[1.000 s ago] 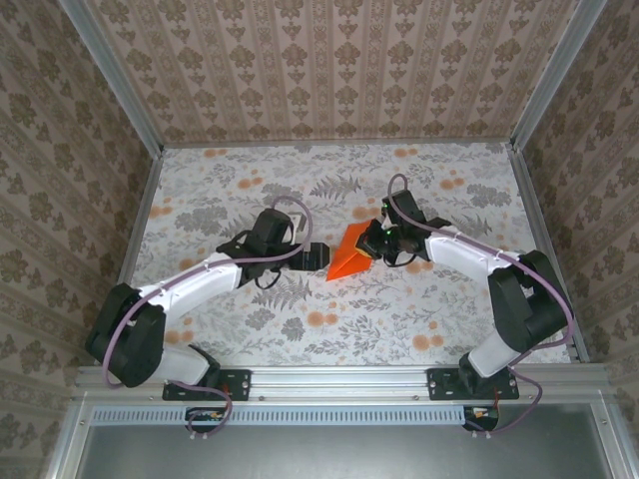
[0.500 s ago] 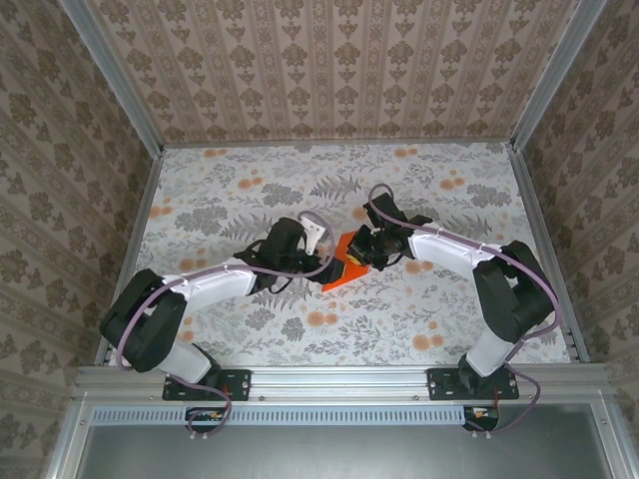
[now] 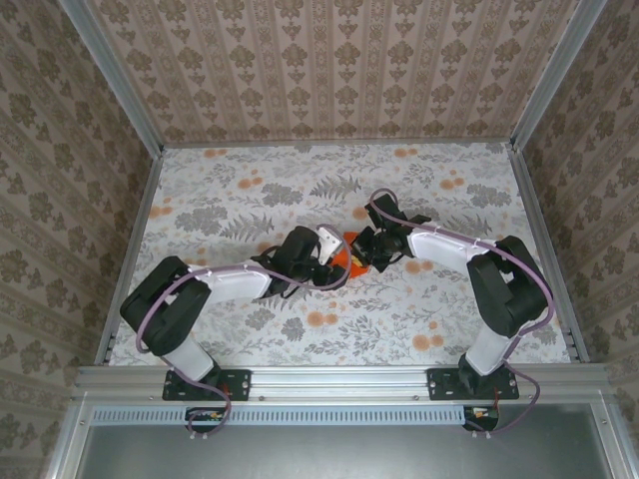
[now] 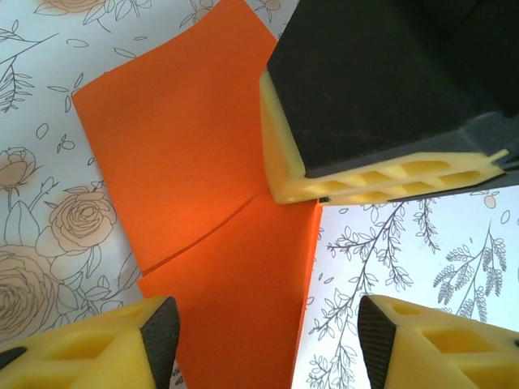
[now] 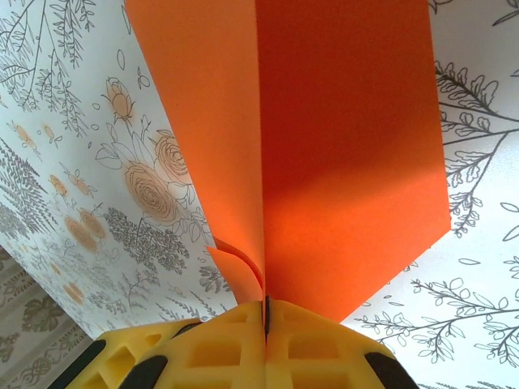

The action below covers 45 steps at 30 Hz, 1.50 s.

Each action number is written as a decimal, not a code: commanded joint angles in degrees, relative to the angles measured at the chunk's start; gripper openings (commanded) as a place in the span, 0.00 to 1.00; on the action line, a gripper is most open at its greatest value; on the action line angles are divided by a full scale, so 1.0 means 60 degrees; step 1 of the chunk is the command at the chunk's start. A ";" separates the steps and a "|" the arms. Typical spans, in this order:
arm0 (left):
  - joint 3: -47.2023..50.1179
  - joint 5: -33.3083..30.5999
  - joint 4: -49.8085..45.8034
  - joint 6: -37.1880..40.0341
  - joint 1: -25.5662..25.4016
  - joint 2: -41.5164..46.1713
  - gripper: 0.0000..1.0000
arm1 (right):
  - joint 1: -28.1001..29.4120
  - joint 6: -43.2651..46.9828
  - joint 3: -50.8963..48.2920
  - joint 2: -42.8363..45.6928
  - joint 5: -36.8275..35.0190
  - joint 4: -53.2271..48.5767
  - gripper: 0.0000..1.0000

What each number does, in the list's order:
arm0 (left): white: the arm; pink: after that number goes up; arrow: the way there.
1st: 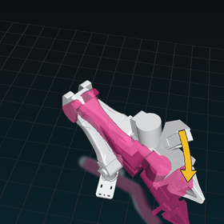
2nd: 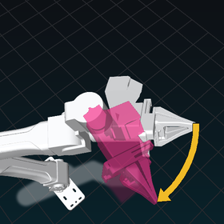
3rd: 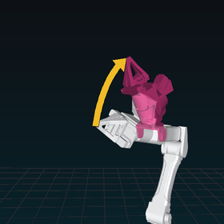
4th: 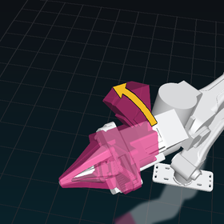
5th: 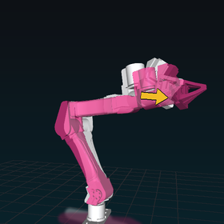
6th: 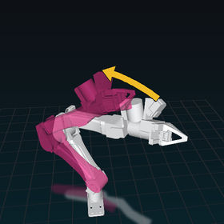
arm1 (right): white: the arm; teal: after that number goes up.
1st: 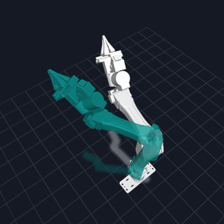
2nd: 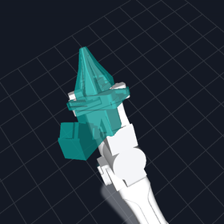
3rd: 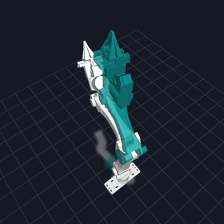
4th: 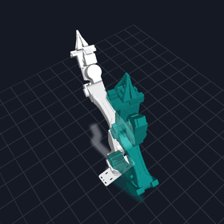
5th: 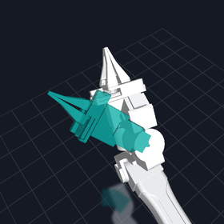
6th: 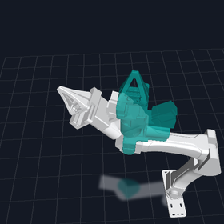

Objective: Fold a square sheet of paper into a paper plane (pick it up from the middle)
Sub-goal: Fourth fold the wing at the center of the table.

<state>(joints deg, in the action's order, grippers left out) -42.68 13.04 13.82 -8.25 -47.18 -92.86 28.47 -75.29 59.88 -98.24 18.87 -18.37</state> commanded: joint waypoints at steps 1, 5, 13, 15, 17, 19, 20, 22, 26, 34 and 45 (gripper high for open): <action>0.0213 0.0248 0.0601 0.0420 -0.0017 -0.0211 0.59 | -0.0071 -0.0591 -0.0077 -0.0092 0.0301 -0.0350 0.00; 0.0210 0.0074 0.0683 0.0512 -0.0018 -0.0423 0.55 | -0.0086 -0.0636 -0.0092 -0.0107 0.0450 -0.0315 0.00; 0.0231 -0.0180 0.0758 0.0650 -0.0018 -0.0665 0.42 | -0.0116 -0.0708 -0.0096 -0.0081 0.0604 -0.0274 0.03; 0.0202 -0.0170 0.0717 0.0670 -0.0018 -0.0745 0.40 | -0.0116 -0.0720 -0.0121 -0.0081 0.0646 -0.0221 0.06; 0.0170 -0.0137 0.0689 0.0672 -0.0010 -0.0811 0.35 | -0.0130 -0.0713 -0.0136 -0.0057 0.0647 -0.0194 0.10; 0.0184 -0.0160 0.0699 0.0679 -0.0010 -0.0856 0.33 | -0.0145 -0.0723 -0.0141 -0.0038 0.0648 -0.0185 0.11; 0.0185 -0.0166 0.0703 0.0686 -0.0010 -0.0870 0.31 | -0.0159 -0.0724 -0.0159 -0.0027 0.0656 -0.0181 0.13; 0.0191 -0.0137 0.0726 0.0686 -0.0016 -0.0886 0.28 | -0.0188 -0.0690 -0.0193 0.0023 0.0656 -0.0198 0.16; 0.0177 0.0036 0.0724 0.0637 -0.0017 -0.0941 0.19 | -0.0438 -0.0368 -0.0252 0.0258 0.0634 -0.0346 0.32; 0.0049 0.0743 0.0499 0.0144 -0.0016 -0.1083 0.12 | -0.0988 0.2082 -0.0656 0.1286 0.0617 0.0132 0.51; -0.0727 0.1619 -0.0524 -0.0924 -0.0003 -0.1389 0.08 | -0.1302 0.4973 -0.2616 0.2729 0.1361 0.2134 0.52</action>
<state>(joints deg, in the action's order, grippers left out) -44.86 19.73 13.61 -10.63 -47.18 -100.03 20.86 -52.38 46.33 -84.16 24.49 -9.39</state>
